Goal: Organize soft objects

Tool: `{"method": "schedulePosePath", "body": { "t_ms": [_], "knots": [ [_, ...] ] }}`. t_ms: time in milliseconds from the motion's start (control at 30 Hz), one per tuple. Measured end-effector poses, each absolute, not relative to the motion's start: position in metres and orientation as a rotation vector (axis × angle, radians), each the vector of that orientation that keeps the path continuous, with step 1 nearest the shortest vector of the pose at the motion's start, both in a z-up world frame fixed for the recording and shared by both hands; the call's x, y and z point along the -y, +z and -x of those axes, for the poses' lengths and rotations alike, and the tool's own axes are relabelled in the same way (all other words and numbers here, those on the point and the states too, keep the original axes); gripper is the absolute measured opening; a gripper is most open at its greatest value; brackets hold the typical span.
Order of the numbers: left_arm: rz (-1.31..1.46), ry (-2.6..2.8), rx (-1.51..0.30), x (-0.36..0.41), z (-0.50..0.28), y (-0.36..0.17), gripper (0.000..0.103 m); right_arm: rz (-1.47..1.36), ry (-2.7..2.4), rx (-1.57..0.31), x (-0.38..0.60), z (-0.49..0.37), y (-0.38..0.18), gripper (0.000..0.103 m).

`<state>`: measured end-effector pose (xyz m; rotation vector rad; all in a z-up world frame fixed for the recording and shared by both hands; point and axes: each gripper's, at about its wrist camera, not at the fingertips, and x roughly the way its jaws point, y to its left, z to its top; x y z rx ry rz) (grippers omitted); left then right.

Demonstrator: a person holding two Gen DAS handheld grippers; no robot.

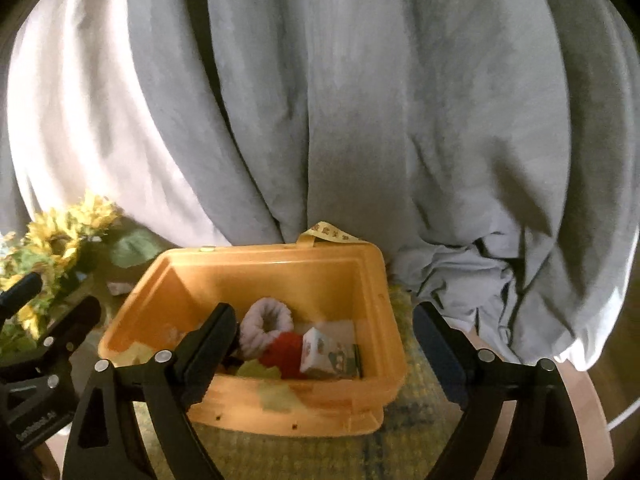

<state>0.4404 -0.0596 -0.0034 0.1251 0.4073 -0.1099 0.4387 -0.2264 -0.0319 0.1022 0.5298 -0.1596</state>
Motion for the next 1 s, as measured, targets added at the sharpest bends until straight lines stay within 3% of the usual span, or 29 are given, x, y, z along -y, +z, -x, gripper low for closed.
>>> {"method": "schedulePosePath", "body": {
  "t_ms": [133,1000],
  "knots": [
    [-0.128,-0.092,-0.365,0.052,-0.410,0.007,0.103,-0.100,-0.177,-0.498,0.221,-0.409,-0.021,0.097],
    [-0.138,-0.170,-0.276,0.026,-0.221,0.024,0.103,-0.126,-0.266,-0.395,0.187,-0.210,0.005,0.099]
  ]
}}
